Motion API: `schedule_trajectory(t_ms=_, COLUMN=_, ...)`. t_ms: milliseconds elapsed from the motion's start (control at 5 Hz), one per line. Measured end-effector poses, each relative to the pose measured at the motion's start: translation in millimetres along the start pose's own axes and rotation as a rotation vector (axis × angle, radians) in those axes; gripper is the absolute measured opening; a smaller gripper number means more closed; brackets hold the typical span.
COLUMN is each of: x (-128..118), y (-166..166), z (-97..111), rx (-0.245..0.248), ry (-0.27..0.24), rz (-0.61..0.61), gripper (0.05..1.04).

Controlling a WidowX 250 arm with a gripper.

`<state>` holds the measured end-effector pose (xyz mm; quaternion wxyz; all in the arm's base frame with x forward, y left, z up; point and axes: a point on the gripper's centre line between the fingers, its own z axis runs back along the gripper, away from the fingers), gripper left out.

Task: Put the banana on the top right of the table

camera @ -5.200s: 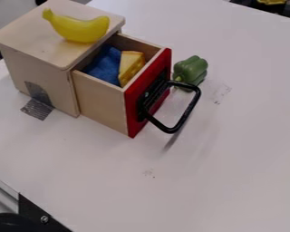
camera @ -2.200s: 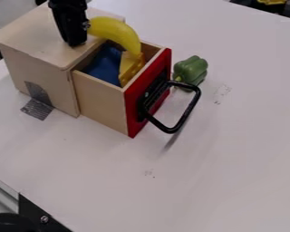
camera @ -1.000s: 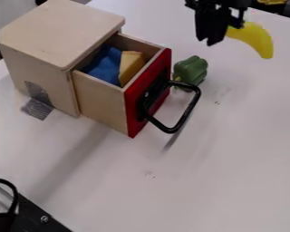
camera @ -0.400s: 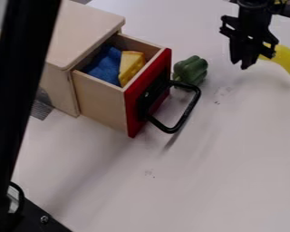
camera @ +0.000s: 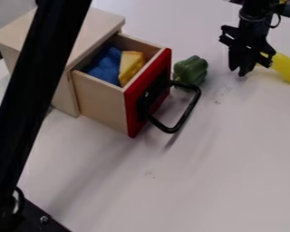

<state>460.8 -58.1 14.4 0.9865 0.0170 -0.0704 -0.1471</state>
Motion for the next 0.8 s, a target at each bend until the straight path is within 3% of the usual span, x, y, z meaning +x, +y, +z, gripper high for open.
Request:
schedule_trajectory(t_ms=200, x=-13.9, y=0.7, z=-8.7, rx=0.013, ry=0.047, rz=0.007, gripper=0.565)
schedule_trajectory(t_ms=400, x=-17.0, y=6.0, z=24.1, rx=0.011, ry=0.011, rz=0.029, gripper=0.838)
schedule_trajectory(t_ms=600, x=-17.1, y=8.6, z=70.0, rx=0.000, ry=-0.029, rz=0.100, gripper=1.004)
schedule_trajectory(t_ms=800, x=-29.5, y=18.5, z=102.6, rx=-0.034, ry=-0.014, rz=0.217, gripper=0.999)
